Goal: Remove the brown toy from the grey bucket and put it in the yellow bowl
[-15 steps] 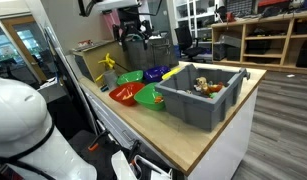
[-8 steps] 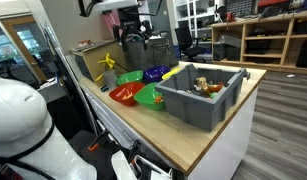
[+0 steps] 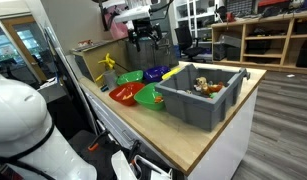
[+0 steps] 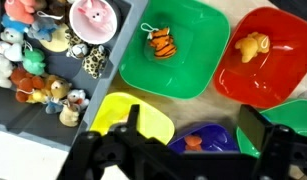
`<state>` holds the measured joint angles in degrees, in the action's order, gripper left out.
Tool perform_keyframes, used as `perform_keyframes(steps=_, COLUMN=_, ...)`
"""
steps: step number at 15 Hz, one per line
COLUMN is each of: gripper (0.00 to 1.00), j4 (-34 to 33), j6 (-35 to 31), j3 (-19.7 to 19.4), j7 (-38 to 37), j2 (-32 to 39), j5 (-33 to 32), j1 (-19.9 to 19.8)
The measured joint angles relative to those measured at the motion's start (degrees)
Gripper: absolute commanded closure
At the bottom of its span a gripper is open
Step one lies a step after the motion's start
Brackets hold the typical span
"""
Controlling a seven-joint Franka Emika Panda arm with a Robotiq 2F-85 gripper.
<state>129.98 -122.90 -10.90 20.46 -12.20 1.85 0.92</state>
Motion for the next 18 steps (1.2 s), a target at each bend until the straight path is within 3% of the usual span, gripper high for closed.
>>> perform_keyframes(steps=5, gripper=0.00, j4=-5.8, j6=-6.6, j3=0.8, j7=-5.4, j2=9.5, j5=0.3, j1=-1.9)
perform_keyframes(steps=12, gripper=0.00, j4=-15.6, j6=-7.3, j3=0.3, j7=-11.1, j2=17.0, j5=0.3, j1=-8.6)
perform_keyframes(steps=18, gripper=0.00, j4=-20.0, j6=-10.0, j3=-0.6, j7=-13.9, j2=22.2, j5=0.8, j1=-12.9)
